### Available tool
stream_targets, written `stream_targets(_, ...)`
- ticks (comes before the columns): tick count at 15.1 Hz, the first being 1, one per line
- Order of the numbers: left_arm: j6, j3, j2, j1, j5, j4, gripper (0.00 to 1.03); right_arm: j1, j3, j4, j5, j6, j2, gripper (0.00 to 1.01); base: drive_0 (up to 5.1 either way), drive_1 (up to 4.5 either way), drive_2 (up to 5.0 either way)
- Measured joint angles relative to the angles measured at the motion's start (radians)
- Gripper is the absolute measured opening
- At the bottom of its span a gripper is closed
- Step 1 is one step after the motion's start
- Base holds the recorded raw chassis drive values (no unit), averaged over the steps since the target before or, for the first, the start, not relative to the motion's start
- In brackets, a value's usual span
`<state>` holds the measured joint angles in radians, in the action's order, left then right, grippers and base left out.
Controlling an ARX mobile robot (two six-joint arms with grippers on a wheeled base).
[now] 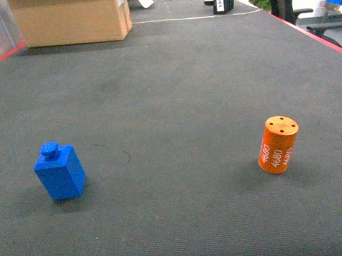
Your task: Sort blue parts and orange caps into right shelf containers
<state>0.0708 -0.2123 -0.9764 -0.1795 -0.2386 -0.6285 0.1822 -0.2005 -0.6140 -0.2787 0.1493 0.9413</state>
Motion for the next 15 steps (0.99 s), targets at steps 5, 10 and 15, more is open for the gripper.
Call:
stream_targets(5,-0.021,-0.28,-0.619,-0.058,-0.013,-0.183,0.98,0.109,-0.288,-0.15,0.06,0.061,0.647,0.98,0.0,0.0,0.0)
stream_targets(10,-0.027,-0.314,-0.672,-0.063,-0.013,-0.193,0.98,0.112,-0.32,-0.159,0.056,0.061,0.703,0.98,0.0,0.0,0.0)
stream_targets(15,-0.027,-0.345,-0.737,-0.064,-0.012,-0.205,0.98,0.113,-0.363,-0.163,0.054,0.061,0.795,0.98,0.0,0.0,0.0)
